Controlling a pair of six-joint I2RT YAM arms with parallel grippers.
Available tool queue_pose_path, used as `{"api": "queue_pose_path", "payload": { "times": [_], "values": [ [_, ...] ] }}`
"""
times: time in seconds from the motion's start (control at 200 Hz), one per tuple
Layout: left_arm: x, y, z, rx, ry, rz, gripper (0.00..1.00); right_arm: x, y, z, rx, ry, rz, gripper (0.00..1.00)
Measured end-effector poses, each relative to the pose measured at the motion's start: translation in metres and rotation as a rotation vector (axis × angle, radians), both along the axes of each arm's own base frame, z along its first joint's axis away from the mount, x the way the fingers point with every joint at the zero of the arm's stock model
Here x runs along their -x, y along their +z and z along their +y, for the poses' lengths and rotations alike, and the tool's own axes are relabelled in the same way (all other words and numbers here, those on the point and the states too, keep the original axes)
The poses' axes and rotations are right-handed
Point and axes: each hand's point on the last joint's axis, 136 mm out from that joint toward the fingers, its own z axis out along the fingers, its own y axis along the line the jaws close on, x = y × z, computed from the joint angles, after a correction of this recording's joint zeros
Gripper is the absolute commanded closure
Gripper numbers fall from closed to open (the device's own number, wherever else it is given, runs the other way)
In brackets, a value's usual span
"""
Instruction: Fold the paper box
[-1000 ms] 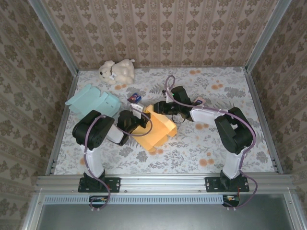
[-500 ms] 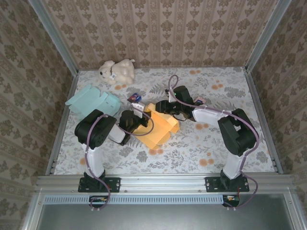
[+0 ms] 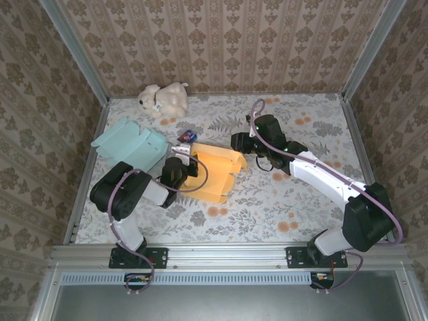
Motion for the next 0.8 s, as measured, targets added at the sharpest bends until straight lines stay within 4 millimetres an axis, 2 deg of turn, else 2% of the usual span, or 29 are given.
{"api": "queue_pose_path", "payload": {
  "times": [0.11, 0.235, 0.415, 0.52, 0.63, 0.8],
  "values": [
    [0.003, 0.005, 0.005, -0.035, 0.066, 0.002, 1.0, 0.011, -0.007, 0.012, 0.025, 0.023, 0.011, 0.57],
    [0.006, -0.002, 0.008, -0.075, 0.116, 0.027, 1.0, 0.013, -0.019, 0.024, 0.016, 0.038, 0.037, 0.57],
    [0.007, -0.008, 0.016, -0.096, 0.175, 0.044, 1.0, 0.007, -0.067, 0.03, 0.035, 0.017, 0.126, 0.56],
    [0.006, -0.008, 0.018, -0.096, 0.196, 0.041, 1.0, 0.004, -0.085, 0.031, 0.044, 0.005, 0.16, 0.55],
    [0.006, -0.009, 0.017, -0.092, 0.205, 0.04, 1.0, 0.001, -0.093, 0.032, 0.042, -0.003, 0.167, 0.55],
    [0.004, -0.009, 0.016, -0.075, 0.21, 0.033, 1.0, -0.007, -0.093, 0.045, -0.049, 0.013, 0.164, 0.55]
  ]
}}
